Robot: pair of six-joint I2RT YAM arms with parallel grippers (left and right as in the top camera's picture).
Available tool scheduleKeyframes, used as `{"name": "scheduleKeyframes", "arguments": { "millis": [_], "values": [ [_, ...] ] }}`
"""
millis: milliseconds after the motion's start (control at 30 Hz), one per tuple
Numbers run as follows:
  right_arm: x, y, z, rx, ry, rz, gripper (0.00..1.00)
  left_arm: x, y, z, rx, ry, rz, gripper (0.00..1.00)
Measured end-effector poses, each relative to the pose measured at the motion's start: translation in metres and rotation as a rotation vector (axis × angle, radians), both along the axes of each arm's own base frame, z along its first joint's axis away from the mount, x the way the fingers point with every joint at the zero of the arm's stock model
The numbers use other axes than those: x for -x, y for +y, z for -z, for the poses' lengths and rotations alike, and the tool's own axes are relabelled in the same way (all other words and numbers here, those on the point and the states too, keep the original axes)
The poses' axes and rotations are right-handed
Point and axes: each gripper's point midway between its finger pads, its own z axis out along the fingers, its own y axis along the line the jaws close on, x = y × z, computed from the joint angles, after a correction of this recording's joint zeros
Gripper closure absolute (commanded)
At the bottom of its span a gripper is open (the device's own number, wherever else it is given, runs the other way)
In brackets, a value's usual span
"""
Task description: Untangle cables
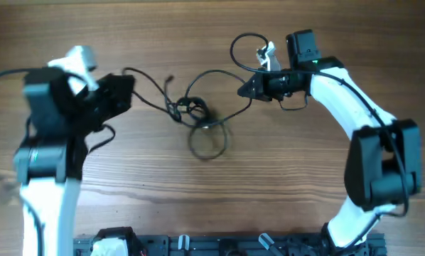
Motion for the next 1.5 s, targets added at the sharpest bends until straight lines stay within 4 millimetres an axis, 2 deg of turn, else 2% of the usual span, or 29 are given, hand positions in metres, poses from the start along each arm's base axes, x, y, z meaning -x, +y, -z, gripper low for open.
{"name": "scheduleKeyframes", "arguments": {
  "millis": [33,133,200,300,400,500,600,633,700,767,867,900,1000,1033,1100,1133,1233,1367,1500],
  "values": [
    [0.001,0.000,-0.017,-0.006,-0.039,0.001,0.96,-0.006,-0.008,0.017,0.009,0.050,0.056,0.96],
    [0.008,-0.017,-0.059,0.070,-0.105,0.101,0.94,-0.012,-0.027,0.040,0.025,0.105,0.177,0.96],
    [0.012,-0.030,-0.082,0.123,-0.157,0.168,0.87,-0.013,-0.036,0.048,0.026,0.119,0.231,0.96],
    [0.014,-0.044,-0.106,0.167,-0.235,0.232,0.85,-0.011,-0.044,0.049,0.010,0.102,0.285,0.96],
    [0.010,-0.044,-0.122,0.147,-0.302,0.240,0.85,-0.010,-0.039,0.056,-0.033,0.127,0.265,0.96],
    [0.009,-0.044,-0.161,0.102,-0.438,0.256,0.82,-0.006,-0.022,0.074,-0.105,0.206,0.185,0.96],
    [0.024,-0.050,-0.201,0.074,-0.548,0.287,0.77,-0.006,-0.012,0.090,-0.139,0.274,0.139,0.96],
    [0.028,-0.051,-0.208,0.070,-0.561,0.293,0.76,-0.006,-0.012,0.093,-0.141,0.284,0.139,0.96],
    [0.032,-0.053,-0.207,0.079,-0.544,0.294,0.75,-0.007,-0.015,0.094,-0.138,0.279,0.167,0.96],
    [0.028,-0.052,-0.190,0.099,-0.484,0.287,0.73,-0.006,-0.029,0.087,-0.113,0.223,0.266,0.96],
    [0.016,-0.048,-0.162,0.117,-0.409,0.273,0.67,-0.008,-0.053,0.066,-0.050,0.088,0.424,0.97],
    [0.011,-0.047,-0.153,0.122,-0.384,0.271,0.65,-0.010,-0.062,0.053,-0.017,0.014,0.484,0.96],
    [0.006,-0.045,-0.144,0.125,-0.368,0.265,0.59,-0.012,-0.089,0.002,0.077,-0.255,0.669,0.96],
    [0.005,-0.045,-0.144,0.125,-0.376,0.263,0.58,-0.008,-0.096,-0.018,0.116,-0.346,0.738,0.96],
    [0.002,-0.043,-0.144,0.126,-0.403,0.241,0.58,0.001,-0.104,-0.042,0.168,-0.447,0.824,0.96],
    [0.001,-0.042,-0.141,0.130,-0.405,0.226,0.58,0.014,-0.109,-0.056,0.209,-0.501,0.902,0.96],
    [-0.001,-0.031,-0.120,0.114,-0.400,0.118,0.58,0.031,-0.113,-0.067,0.280,-0.515,0.988,0.96],
    [0.005,-0.013,-0.083,0.053,-0.339,-0.041,0.57,0.039,-0.114,-0.070,0.325,-0.491,1.019,0.96],
    [0.014,-0.007,-0.072,0.027,-0.330,-0.125,0.55,0.036,-0.114,-0.069,0.337,-0.455,0.992,0.96]
  ]
}}
